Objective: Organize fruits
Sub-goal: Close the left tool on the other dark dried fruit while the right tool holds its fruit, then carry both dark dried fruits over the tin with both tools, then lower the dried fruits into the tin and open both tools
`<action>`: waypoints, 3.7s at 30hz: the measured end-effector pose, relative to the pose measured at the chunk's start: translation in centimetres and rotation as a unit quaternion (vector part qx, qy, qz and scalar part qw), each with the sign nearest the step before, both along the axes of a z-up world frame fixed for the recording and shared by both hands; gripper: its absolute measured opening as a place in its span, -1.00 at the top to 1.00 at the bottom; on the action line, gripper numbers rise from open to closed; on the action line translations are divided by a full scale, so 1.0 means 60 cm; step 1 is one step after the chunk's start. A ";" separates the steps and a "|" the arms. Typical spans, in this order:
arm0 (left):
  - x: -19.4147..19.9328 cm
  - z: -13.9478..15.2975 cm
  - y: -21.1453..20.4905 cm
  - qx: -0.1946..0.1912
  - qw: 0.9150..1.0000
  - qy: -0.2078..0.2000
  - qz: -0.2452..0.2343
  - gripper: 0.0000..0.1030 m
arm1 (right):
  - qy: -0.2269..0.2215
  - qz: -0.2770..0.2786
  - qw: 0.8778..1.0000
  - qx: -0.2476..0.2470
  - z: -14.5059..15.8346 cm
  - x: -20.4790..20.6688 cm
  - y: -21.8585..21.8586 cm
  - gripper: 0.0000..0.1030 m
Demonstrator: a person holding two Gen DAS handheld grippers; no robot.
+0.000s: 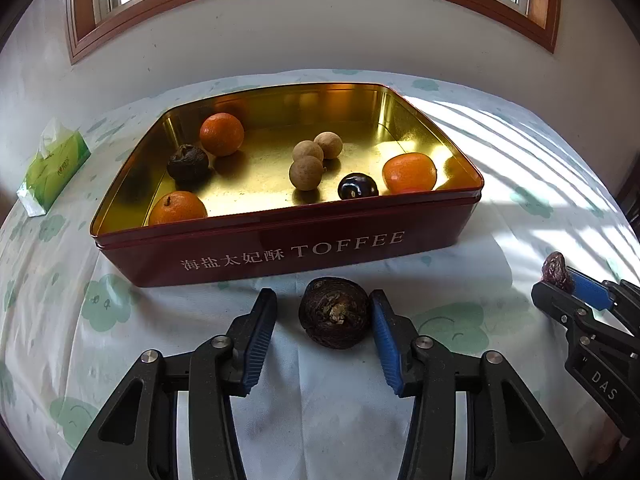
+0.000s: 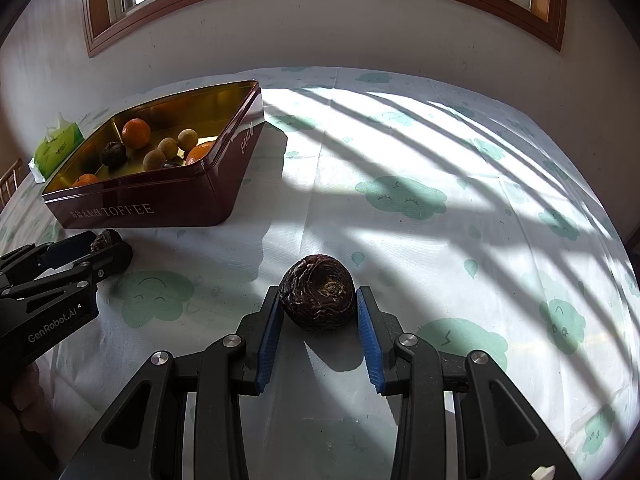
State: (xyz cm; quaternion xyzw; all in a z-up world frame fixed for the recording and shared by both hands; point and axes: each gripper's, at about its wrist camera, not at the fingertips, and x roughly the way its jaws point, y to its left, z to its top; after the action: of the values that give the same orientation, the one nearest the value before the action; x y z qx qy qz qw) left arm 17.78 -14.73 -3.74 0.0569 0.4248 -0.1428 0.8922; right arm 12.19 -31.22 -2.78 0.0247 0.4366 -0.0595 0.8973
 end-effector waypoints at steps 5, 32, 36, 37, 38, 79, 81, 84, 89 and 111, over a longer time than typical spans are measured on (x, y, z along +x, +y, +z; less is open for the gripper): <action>-0.004 0.001 0.001 -0.001 1.000 -0.002 -0.005 0.30 | 0.000 0.000 1.000 0.000 0.000 0.000 0.000 0.33; -0.042 0.001 0.033 0.015 1.000 -0.009 -0.015 0.31 | -0.001 0.000 1.000 -0.003 -0.002 0.002 0.003 0.34; -0.046 0.001 0.037 0.018 1.000 -0.010 -0.014 0.31 | -0.001 0.000 1.000 -0.003 -0.002 0.002 0.003 0.34; -0.047 0.002 0.038 0.019 1.000 -0.011 -0.014 0.31 | -0.001 0.000 1.000 -0.004 -0.002 0.002 0.003 0.34; -0.048 0.002 0.039 0.020 1.000 -0.011 -0.013 0.31 | 0.000 0.000 1.000 -0.005 -0.002 0.002 0.004 0.34; 0.070 0.102 0.123 -0.014 0.996 -0.065 0.050 0.32 | 0.001 0.000 1.000 -0.017 -0.004 0.005 0.009 0.36; 0.078 0.097 0.121 -0.010 0.997 -0.061 0.050 0.32 | 0.003 0.000 1.000 -0.014 -0.002 0.006 0.009 0.37; 0.086 0.093 0.120 -0.004 0.997 -0.061 0.049 0.32 | 0.000 0.000 1.000 -0.016 0.005 0.008 0.012 0.37; 0.098 0.085 0.120 0.000 0.997 -0.056 0.051 0.32 | -0.007 0.005 1.000 -0.013 0.023 0.013 0.020 0.37; 0.124 0.056 0.127 0.007 0.998 -0.032 0.055 0.32 | -0.059 0.059 0.996 0.013 0.106 0.094 0.093 0.37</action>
State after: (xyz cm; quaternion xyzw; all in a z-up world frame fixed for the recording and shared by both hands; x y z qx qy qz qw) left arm 25.20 -7.10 -0.38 0.0446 0.3996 -0.0888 0.9113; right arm 17.86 -25.62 3.60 0.0139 0.3846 0.0007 0.9230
